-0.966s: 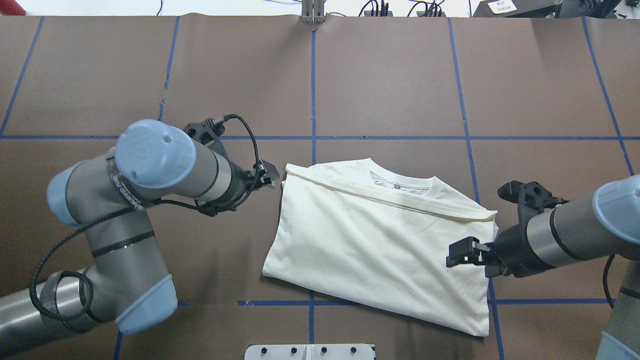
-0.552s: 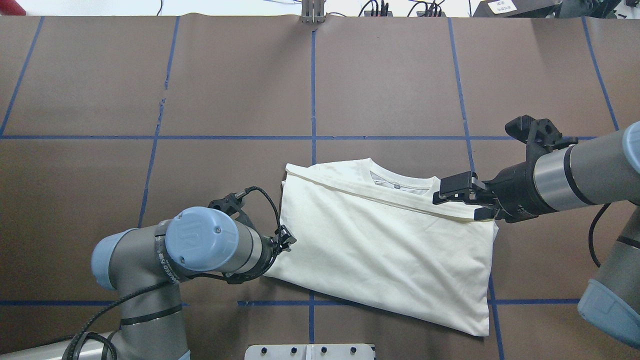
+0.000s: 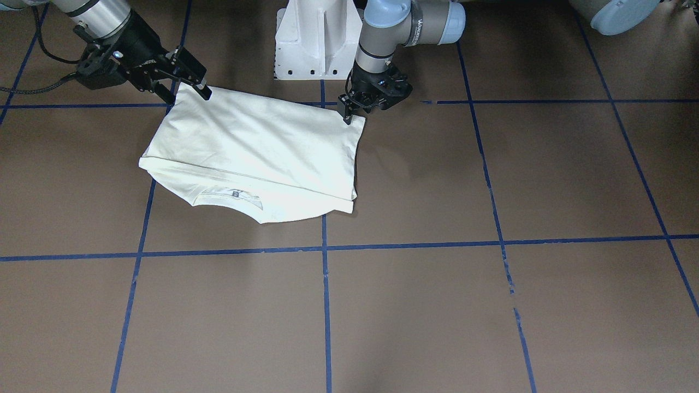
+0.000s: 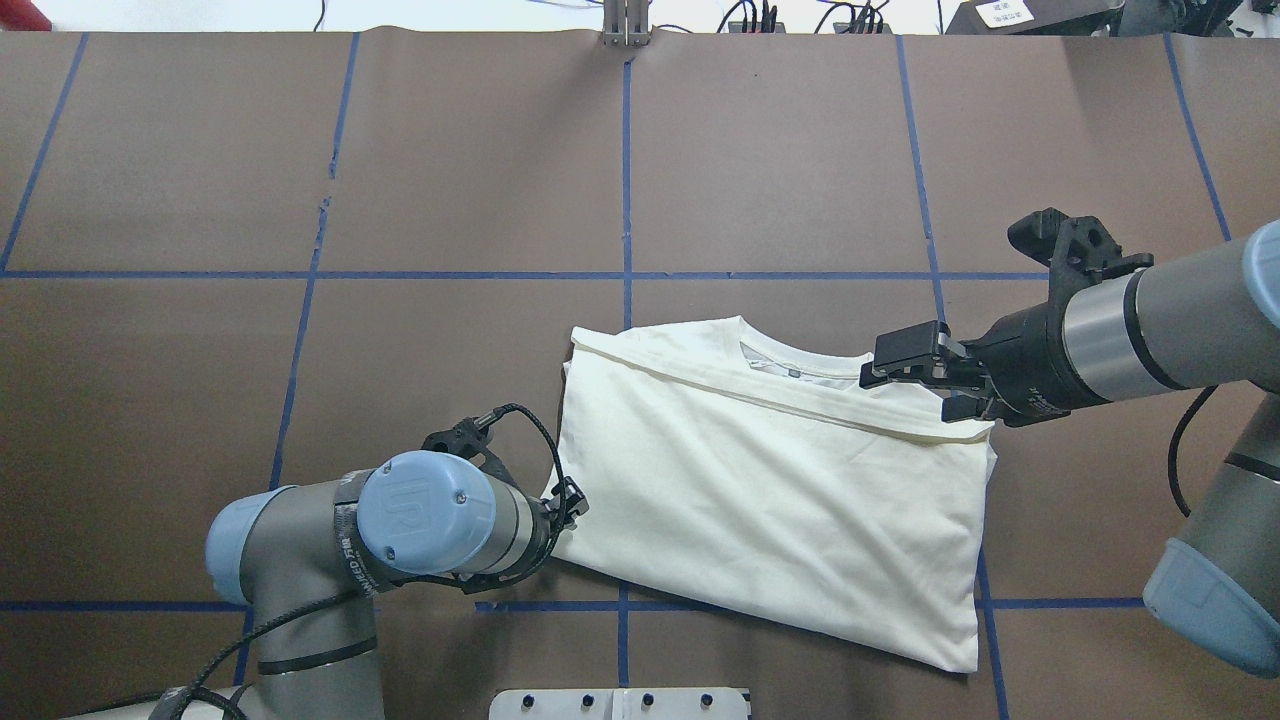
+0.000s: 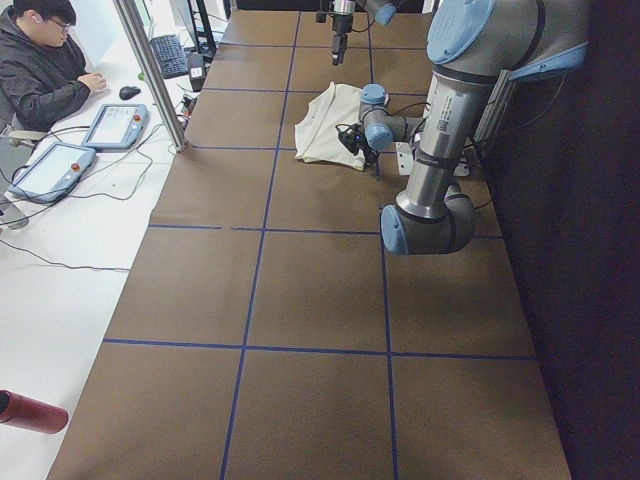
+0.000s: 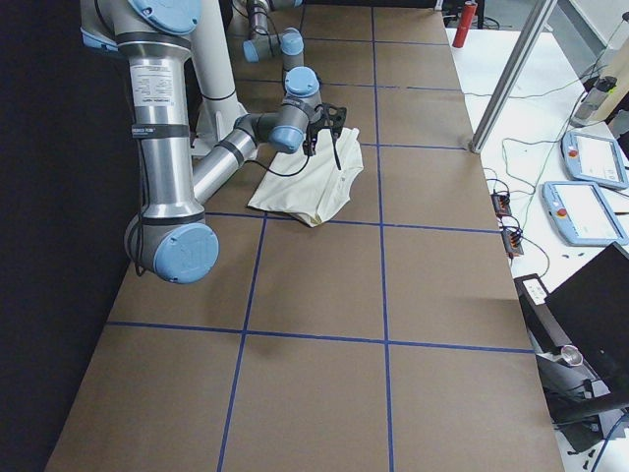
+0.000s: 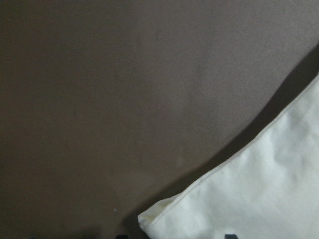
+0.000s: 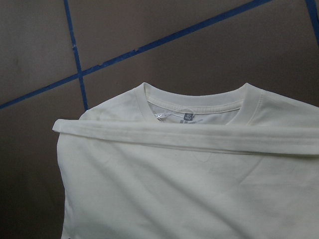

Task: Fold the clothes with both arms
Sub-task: 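Grasp the shirt corner with the left gripper and rotate it upright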

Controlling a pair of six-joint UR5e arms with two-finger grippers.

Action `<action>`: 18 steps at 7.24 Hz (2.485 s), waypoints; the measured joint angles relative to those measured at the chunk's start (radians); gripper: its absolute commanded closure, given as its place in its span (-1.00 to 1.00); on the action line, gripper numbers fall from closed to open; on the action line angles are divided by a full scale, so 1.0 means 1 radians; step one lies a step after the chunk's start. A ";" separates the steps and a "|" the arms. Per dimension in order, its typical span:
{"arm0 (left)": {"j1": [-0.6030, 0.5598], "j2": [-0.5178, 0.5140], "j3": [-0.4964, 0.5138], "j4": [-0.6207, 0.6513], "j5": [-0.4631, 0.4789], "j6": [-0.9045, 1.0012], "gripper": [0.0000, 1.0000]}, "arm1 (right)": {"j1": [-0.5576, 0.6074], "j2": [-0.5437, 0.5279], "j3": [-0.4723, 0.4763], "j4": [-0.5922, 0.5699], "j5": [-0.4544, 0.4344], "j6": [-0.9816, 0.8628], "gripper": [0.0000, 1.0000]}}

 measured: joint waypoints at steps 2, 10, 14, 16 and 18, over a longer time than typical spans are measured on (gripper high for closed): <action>0.005 -0.001 0.013 0.000 0.001 -0.001 -0.11 | 0.001 0.001 -0.001 0.000 0.001 0.000 -1.00; -0.043 -0.010 0.015 0.045 0.002 0.014 1.00 | 0.004 -0.002 -0.001 -0.002 0.003 0.000 -1.00; -0.269 -0.103 0.152 0.053 0.022 0.177 1.00 | 0.007 -0.007 0.000 -0.002 0.006 0.001 -1.00; -0.393 -0.246 0.381 -0.046 0.027 0.304 1.00 | 0.008 -0.005 -0.002 -0.002 0.004 0.002 -1.00; -0.456 -0.360 0.598 -0.188 0.028 0.403 1.00 | 0.008 -0.003 -0.008 -0.003 0.002 0.002 -1.00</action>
